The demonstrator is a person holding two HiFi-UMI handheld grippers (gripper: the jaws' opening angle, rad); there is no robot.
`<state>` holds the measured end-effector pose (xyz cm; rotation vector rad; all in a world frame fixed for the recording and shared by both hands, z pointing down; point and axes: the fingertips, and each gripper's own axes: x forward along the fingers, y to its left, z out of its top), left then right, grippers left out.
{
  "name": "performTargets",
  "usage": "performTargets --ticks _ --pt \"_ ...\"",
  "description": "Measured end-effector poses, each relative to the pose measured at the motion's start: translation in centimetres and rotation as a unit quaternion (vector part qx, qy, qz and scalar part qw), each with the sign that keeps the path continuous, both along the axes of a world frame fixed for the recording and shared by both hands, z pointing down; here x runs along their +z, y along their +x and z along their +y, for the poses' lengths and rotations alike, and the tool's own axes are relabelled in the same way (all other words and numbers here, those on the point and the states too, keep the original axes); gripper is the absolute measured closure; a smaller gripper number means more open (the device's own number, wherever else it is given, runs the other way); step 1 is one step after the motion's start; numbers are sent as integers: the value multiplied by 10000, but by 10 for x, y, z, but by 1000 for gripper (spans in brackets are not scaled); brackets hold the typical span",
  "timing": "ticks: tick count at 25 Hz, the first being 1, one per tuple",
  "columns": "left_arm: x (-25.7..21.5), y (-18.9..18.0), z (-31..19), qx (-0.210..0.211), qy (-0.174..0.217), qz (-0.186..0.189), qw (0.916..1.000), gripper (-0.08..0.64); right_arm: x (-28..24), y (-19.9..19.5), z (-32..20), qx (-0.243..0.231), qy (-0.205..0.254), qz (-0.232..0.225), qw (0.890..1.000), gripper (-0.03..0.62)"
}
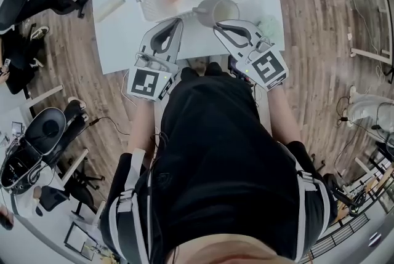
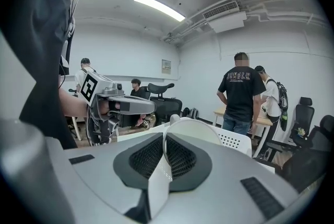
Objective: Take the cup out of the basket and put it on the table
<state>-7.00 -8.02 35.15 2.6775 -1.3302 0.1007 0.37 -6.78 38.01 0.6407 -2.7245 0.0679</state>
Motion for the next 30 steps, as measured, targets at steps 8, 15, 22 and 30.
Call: performTargets --ticks 8,15,22,30 --pt "10 8 13 146 28 -87 9999 543 16 0 19 -90 25 138 9999 557" --pt "9 6 27 189 100 -63 9998 543 48 2 36 -59 -128 398 9991 557" --pt "14 10 45 202 75 -58 9998 543 100 -3 48 -154 -266 752 9967 557" --pt "8 15 66 208 80 -110 9997 543 164 -8 55 -359 -584 1254 9897 557"
